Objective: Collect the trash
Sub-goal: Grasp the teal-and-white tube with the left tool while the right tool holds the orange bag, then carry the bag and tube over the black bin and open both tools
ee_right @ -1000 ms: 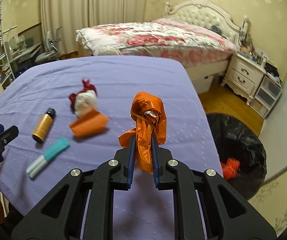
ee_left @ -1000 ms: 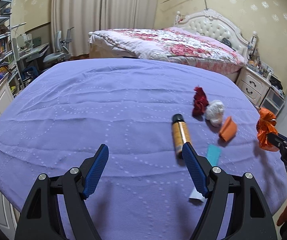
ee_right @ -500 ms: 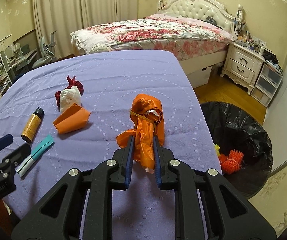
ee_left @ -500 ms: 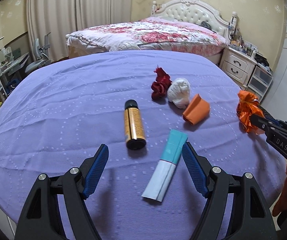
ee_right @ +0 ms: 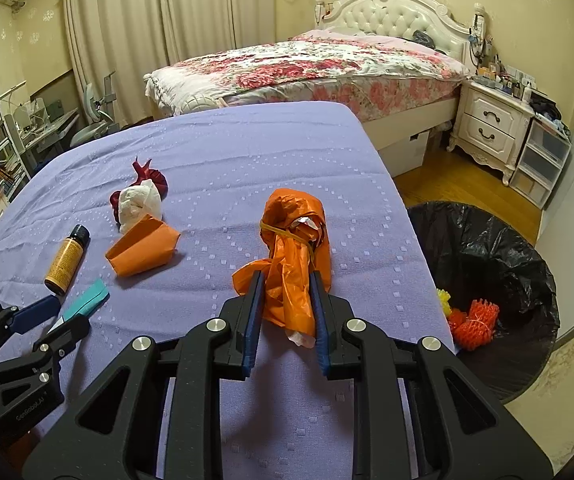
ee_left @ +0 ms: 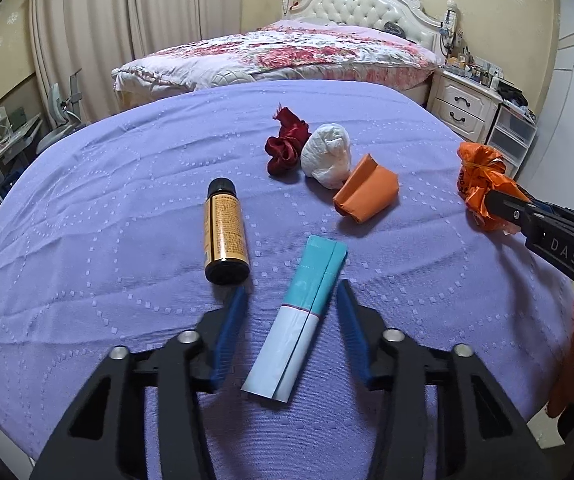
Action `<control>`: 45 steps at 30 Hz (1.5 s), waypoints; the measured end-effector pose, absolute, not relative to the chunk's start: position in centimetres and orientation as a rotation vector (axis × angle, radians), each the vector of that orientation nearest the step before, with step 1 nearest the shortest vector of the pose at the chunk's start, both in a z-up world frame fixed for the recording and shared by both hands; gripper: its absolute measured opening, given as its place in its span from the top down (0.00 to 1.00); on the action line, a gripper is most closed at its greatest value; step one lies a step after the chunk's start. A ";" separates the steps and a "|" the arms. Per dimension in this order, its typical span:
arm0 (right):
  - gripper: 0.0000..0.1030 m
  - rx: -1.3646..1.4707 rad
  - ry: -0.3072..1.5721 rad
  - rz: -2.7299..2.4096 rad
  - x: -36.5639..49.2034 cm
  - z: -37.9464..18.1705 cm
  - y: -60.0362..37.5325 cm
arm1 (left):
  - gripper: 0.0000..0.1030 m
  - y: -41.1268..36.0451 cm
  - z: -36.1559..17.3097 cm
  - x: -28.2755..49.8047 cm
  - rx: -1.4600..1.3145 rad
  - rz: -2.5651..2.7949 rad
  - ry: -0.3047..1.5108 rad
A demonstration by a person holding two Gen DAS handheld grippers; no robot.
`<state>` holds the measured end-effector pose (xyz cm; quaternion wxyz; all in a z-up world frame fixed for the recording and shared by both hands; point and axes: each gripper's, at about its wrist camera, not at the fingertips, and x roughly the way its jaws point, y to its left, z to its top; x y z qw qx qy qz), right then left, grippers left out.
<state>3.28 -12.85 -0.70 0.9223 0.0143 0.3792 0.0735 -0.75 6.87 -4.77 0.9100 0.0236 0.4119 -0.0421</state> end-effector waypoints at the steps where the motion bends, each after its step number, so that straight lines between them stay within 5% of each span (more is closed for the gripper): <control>1: 0.78 0.031 0.778 0.152 3.3 -0.7 -12.9 | 0.62 6.8 -4.8 -0.8 0.053 -0.088 0.848; 6: 0.78 0.036 0.777 0.153 3.2 -0.8 -13.0 | 0.80 6.8 -4.8 -1.0 0.057 -0.095 0.838; 28: 0.82 0.059 0.722 0.109 2.7 1.4 -14.6 | 0.81 6.1 -0.8 -0.7 -0.003 -0.139 0.710; 45: 0.82 0.110 0.678 -0.093 2.3 2.7 -23.4 | 0.81 -4.7 2.5 3.7 0.037 -0.358 0.623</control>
